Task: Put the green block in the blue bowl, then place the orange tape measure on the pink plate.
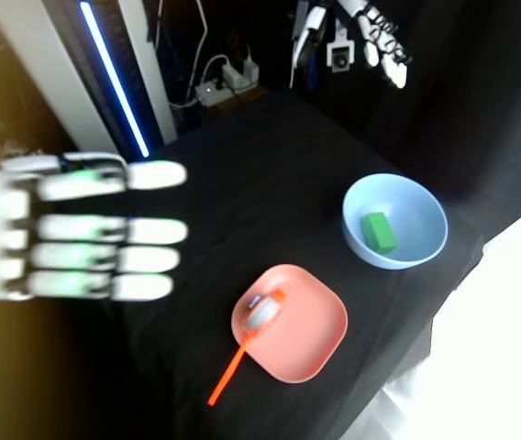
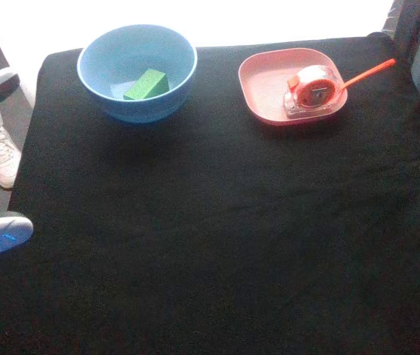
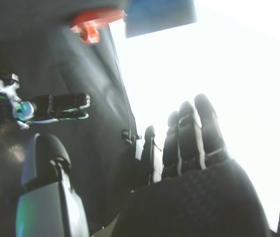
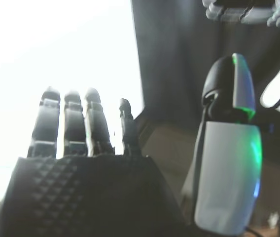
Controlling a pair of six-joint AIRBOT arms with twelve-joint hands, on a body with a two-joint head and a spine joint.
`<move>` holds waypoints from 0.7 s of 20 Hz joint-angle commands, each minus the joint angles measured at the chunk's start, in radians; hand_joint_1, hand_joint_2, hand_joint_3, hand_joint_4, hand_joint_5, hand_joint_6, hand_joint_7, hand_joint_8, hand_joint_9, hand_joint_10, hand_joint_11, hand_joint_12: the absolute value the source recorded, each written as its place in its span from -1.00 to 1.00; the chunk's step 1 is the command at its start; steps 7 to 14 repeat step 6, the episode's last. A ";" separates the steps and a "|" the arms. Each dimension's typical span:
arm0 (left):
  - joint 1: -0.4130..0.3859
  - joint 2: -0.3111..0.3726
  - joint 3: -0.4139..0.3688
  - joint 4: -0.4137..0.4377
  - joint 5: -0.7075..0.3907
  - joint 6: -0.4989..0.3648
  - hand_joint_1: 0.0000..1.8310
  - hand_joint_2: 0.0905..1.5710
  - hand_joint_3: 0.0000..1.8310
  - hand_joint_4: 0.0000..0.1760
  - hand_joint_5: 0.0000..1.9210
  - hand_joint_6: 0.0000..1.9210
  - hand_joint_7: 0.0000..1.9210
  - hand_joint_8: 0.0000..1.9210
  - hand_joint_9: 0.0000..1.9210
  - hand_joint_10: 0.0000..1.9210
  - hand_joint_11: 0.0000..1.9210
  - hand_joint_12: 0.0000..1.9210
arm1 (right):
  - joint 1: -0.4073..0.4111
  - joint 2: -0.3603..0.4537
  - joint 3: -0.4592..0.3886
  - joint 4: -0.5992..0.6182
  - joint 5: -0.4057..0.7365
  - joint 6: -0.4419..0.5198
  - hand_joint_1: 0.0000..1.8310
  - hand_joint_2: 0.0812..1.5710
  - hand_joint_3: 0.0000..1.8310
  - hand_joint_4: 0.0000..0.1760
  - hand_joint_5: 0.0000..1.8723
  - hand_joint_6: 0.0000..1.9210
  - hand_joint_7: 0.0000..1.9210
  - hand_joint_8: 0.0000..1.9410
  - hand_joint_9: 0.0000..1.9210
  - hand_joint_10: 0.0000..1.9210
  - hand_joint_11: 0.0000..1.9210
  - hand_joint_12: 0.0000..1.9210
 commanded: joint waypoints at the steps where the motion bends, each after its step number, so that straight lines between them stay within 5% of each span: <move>1: -0.009 0.002 0.001 -0.004 -0.130 -0.004 -0.51 0.16 -0.99 0.45 -0.86 -1.00 -0.82 -1.00 -0.78 -1.00 -1.00 -0.18 | -0.017 -0.005 -0.010 0.077 0.222 0.005 -0.11 -0.08 -1.00 0.86 -0.89 -0.99 -0.87 -0.99 -0.91 -0.99 -1.00 -1.00; 2: -0.011 -0.003 -0.001 -0.002 -0.130 -0.004 -0.53 0.18 -0.99 0.39 -0.87 -1.00 -0.84 -1.00 -0.79 -1.00 -1.00 -0.16 | -0.061 -0.013 -0.027 0.126 0.283 0.005 -0.14 -0.09 -1.00 0.86 -0.89 -1.00 -0.86 -1.00 -0.90 -0.99 -1.00 -1.00; 3: -0.014 -0.007 -0.001 0.000 -0.130 -0.005 -0.50 0.15 -1.00 0.88 -0.84 -0.99 -0.81 -1.00 -0.79 -1.00 -1.00 -0.19 | -0.074 -0.017 -0.034 0.144 0.308 0.005 -0.14 -0.07 -1.00 0.89 -0.89 -1.00 -0.86 -1.00 -0.90 -0.99 -1.00 -1.00; 6: -0.037 -0.036 0.004 0.009 -0.130 -0.010 -0.53 0.13 -1.00 0.60 -0.86 -1.00 -0.79 -1.00 -0.72 -0.99 -1.00 -0.15 | -0.080 -0.053 -0.041 0.164 0.354 0.005 -0.14 0.03 -0.99 0.74 -0.87 -1.00 -0.82 -1.00 -0.85 -0.99 -0.94 -0.96; 14: -0.037 -0.036 0.004 0.009 -0.130 -0.010 -0.53 0.13 -1.00 0.60 -0.86 -1.00 -0.79 -1.00 -0.72 -0.99 -1.00 -0.15 | -0.080 -0.053 -0.041 0.164 0.354 0.005 -0.14 0.03 -0.99 0.74 -0.87 -1.00 -0.82 -1.00 -0.85 -0.99 -0.94 -0.96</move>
